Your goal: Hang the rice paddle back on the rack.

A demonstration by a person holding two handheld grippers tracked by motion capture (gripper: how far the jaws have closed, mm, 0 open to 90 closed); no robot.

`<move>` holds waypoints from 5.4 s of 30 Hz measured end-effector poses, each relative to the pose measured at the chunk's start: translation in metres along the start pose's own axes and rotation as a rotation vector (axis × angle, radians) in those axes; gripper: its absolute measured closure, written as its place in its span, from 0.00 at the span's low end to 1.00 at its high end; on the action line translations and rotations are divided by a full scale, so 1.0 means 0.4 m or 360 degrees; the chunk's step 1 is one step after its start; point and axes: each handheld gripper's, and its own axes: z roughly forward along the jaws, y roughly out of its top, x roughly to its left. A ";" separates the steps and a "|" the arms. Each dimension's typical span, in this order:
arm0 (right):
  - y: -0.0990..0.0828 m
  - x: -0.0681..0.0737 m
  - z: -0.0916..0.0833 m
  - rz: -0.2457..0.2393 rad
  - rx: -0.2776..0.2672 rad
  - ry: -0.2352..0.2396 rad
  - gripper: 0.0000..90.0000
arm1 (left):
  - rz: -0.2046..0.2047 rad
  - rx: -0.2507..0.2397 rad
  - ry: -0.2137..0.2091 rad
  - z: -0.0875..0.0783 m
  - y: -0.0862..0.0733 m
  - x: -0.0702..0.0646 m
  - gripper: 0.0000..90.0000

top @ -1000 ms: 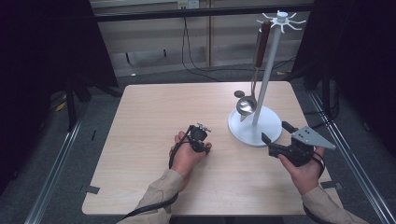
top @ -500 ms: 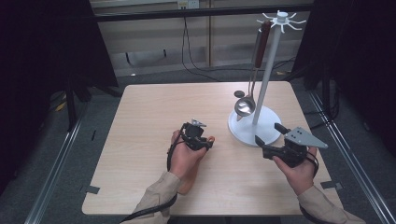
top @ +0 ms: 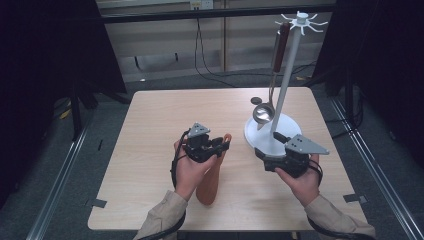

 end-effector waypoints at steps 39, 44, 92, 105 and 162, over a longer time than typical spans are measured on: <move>0.016 0.137 0.088 0.0063 0.0002 0.0435 0.52 | 0.0004 -0.0307 -0.0049 -0.048 0.021 -0.058 0.73; 0.022 0.140 0.091 0.0085 -0.0033 0.0469 0.64 | 0.0009 -0.0310 -0.0053 -0.051 0.023 -0.064 0.73; 0.073 0.034 0.039 0.0244 -0.0062 0.0378 0.93 | 0.0083 -0.0310 0.0092 -0.044 0.025 -0.044 0.36; 0.088 -0.006 0.010 0.0224 -0.0096 0.0416 0.93 | 0.0094 -0.0247 0.0146 -0.019 0.004 -0.014 0.24; 0.148 -0.064 -0.045 0.0170 -0.0145 0.0478 0.93 | 0.0041 -0.0076 0.0153 -0.003 -0.031 0.017 0.03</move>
